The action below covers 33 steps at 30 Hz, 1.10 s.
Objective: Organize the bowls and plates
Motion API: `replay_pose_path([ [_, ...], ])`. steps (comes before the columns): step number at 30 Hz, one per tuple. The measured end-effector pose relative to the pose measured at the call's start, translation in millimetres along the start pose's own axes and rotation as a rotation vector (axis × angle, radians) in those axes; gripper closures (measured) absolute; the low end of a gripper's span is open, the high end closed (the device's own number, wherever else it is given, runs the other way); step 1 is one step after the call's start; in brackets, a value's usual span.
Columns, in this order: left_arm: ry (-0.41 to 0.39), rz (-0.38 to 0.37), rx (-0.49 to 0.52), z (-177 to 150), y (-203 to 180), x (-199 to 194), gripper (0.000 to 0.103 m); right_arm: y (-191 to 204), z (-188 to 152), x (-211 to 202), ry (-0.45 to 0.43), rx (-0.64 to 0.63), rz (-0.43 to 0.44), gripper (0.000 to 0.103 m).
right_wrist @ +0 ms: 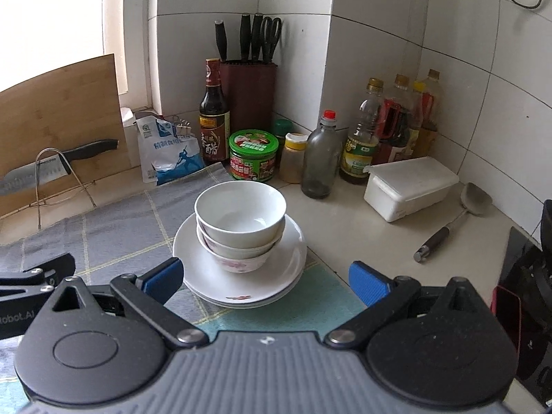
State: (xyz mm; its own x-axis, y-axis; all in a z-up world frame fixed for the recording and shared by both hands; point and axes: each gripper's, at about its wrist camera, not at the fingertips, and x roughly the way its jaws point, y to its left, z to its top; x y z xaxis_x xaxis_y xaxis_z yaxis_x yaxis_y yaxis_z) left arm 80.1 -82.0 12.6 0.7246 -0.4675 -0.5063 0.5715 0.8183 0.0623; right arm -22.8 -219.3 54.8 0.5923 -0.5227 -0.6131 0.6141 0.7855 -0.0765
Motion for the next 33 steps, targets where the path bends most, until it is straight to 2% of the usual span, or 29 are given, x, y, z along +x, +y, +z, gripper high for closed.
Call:
replay_pose_path([
  [33, -0.003, 0.022, -0.009, 9.2, -10.9, 4.9, 0.001, -9.1, 5.8, 3.0, -0.014, 0.011, 0.014, 0.0],
])
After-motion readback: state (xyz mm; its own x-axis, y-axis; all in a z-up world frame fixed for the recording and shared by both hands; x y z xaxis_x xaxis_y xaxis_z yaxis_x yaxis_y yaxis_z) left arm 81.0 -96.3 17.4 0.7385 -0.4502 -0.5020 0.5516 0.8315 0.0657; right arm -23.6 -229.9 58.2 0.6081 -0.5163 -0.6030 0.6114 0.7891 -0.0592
